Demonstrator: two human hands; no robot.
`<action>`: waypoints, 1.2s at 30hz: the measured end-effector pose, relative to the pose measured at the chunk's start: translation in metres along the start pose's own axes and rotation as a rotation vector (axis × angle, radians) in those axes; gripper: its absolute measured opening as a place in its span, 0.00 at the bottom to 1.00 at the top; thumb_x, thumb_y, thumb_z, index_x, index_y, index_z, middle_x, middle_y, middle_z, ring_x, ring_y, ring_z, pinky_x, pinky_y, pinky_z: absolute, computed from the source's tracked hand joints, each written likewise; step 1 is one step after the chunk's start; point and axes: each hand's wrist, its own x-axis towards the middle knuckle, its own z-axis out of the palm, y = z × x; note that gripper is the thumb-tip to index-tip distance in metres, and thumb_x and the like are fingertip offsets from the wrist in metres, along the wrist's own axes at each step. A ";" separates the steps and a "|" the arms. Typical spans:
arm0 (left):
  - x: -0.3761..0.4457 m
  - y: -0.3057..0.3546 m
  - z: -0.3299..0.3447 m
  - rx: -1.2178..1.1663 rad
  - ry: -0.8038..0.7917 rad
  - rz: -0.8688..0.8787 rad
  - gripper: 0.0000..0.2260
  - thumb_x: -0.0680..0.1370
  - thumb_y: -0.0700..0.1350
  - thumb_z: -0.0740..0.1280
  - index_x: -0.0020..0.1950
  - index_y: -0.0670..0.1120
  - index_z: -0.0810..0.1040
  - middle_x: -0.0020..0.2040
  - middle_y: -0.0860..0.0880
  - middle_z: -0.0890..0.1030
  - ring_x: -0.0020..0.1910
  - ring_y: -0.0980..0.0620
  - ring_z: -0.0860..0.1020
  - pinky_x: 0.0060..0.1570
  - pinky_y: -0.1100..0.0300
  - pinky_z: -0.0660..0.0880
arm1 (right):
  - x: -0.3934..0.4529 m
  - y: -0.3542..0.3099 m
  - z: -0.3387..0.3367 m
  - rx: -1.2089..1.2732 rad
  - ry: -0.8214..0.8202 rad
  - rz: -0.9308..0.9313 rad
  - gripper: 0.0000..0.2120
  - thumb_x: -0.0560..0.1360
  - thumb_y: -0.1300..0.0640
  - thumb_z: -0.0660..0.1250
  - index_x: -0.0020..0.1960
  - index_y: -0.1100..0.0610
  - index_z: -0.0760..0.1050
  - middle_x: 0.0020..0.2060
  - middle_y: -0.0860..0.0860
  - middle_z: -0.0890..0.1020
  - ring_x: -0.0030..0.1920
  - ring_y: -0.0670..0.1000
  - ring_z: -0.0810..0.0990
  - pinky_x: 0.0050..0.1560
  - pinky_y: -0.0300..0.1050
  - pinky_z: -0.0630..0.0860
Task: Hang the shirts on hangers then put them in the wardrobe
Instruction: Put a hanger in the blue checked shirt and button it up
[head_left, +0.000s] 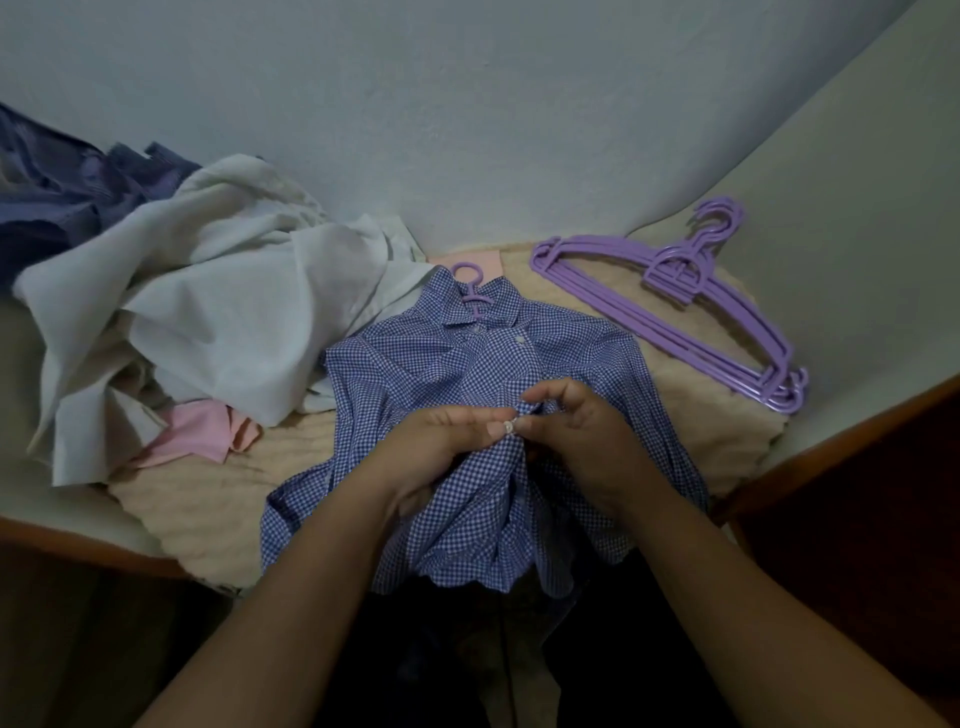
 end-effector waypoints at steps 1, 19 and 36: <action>0.001 0.003 0.000 -0.004 0.000 -0.007 0.09 0.68 0.37 0.70 0.47 0.41 0.84 0.50 0.40 0.84 0.55 0.45 0.81 0.61 0.53 0.74 | 0.001 -0.001 -0.001 0.016 -0.011 0.000 0.09 0.72 0.68 0.69 0.49 0.56 0.75 0.34 0.53 0.82 0.37 0.48 0.82 0.41 0.40 0.78; 0.066 0.032 -0.023 0.943 0.175 0.203 0.12 0.80 0.38 0.63 0.57 0.50 0.82 0.57 0.49 0.82 0.53 0.51 0.80 0.54 0.62 0.74 | 0.097 0.002 -0.014 -0.355 0.209 0.001 0.10 0.74 0.57 0.69 0.54 0.51 0.75 0.39 0.54 0.82 0.40 0.52 0.80 0.43 0.53 0.79; 0.027 0.008 -0.027 0.838 0.156 0.251 0.15 0.80 0.35 0.59 0.44 0.54 0.77 0.32 0.45 0.76 0.26 0.53 0.68 0.27 0.59 0.66 | 0.011 0.011 -0.001 -0.679 0.006 -0.101 0.12 0.76 0.59 0.67 0.52 0.49 0.65 0.48 0.50 0.77 0.46 0.47 0.78 0.43 0.42 0.76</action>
